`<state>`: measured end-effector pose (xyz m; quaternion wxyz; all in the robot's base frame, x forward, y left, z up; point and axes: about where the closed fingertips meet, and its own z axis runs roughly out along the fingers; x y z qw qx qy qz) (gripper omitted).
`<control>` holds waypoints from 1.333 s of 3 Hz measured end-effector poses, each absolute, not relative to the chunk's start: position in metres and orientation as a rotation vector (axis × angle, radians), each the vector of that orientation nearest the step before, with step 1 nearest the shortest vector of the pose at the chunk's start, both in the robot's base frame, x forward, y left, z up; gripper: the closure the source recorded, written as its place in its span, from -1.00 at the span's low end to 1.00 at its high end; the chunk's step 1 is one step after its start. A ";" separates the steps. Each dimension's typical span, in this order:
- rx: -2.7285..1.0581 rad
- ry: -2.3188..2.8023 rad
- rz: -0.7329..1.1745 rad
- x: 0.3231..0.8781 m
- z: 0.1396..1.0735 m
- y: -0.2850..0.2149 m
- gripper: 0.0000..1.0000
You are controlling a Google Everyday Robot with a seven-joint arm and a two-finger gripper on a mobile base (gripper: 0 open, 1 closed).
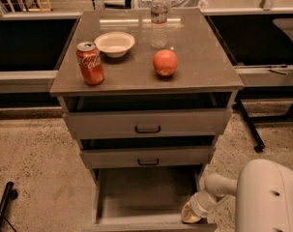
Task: Open bottom drawer
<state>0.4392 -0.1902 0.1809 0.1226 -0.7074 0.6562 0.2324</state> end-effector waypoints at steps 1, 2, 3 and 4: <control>-2.084 1.885 0.630 0.431 0.207 -0.189 1.00; -2.087 1.825 0.516 0.435 0.236 -0.189 1.00; -2.025 1.743 0.406 0.449 0.267 -0.197 1.00; -2.018 1.743 0.407 0.446 0.266 -0.199 0.62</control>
Offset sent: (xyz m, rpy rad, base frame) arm 0.0128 -0.0031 0.1030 -0.0228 -0.3119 0.0247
